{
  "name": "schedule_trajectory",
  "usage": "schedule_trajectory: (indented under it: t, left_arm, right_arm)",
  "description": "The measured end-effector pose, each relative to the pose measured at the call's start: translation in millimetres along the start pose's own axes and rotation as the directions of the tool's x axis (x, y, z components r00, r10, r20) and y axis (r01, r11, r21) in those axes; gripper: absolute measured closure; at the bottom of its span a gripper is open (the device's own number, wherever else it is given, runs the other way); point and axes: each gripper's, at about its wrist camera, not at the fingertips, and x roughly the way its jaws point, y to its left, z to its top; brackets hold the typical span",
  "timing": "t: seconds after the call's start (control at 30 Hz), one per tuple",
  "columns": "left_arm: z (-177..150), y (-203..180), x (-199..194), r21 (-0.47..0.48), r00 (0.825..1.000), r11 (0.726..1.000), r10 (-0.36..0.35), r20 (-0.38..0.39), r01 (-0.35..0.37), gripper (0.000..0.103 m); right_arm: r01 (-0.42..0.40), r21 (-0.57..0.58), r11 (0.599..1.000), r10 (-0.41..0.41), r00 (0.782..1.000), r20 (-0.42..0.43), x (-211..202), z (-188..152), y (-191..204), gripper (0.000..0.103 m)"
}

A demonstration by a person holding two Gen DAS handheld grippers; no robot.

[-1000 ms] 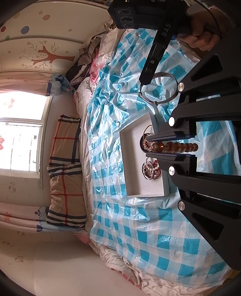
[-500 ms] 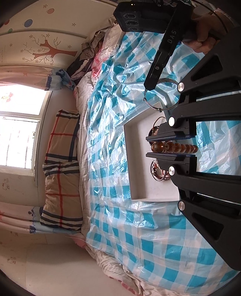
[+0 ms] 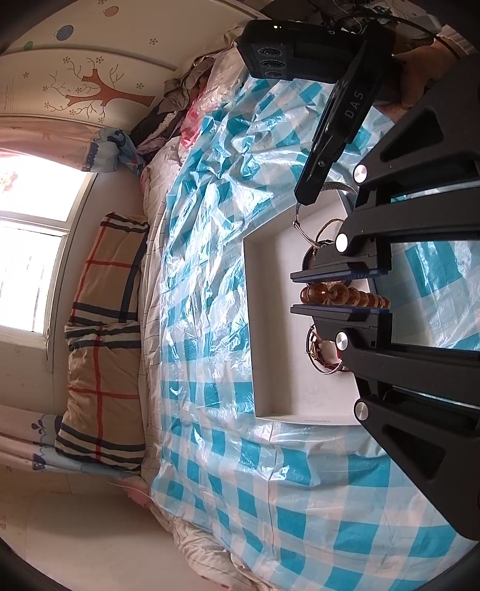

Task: Organize jewelry
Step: 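Carry both held bracelets over the white box and lower them inside, then open both tools to release the bracelets and pull back from the box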

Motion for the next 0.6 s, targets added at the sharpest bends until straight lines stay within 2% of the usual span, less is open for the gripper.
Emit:
schedule_trajectory:
  t: [0.23, 0.37, 0.47, 0.6]
  left_arm:
    - [3.8, 4.6, 30.6, -0.011, 1.0, 1.0, -0.004, -0.01, 0.003, 0.092]
    - [-1.0, 12.7, 56.7, -0.036, 0.998, 0.999, 0.008, -0.059, -0.01, 0.092]
    - [-8.8, 23.3, 72.2, -0.074, 0.992, 0.996, 0.035, -0.125, -0.045, 0.082]
    - [-20.0, 30.9, 61.5, -0.098, 0.988, 0.992, 0.069, -0.141, -0.084, 0.059]
  right_arm:
    - [0.047, -0.001, 0.999, -0.047, 0.998, -0.034, 28.0, -1.9, -17.9, 0.096]
    - [0.088, -0.005, 0.996, -0.088, 0.995, -0.048, 42.0, -3.7, -26.9, 0.094]
    - [0.111, 0.014, 0.994, -0.111, 0.992, -0.054, 45.0, -4.7, -33.5, 0.08]
    - [0.111, 0.011, 0.994, -0.11, 0.993, -0.044, 28.8, -6.2, -27.9, 0.077]
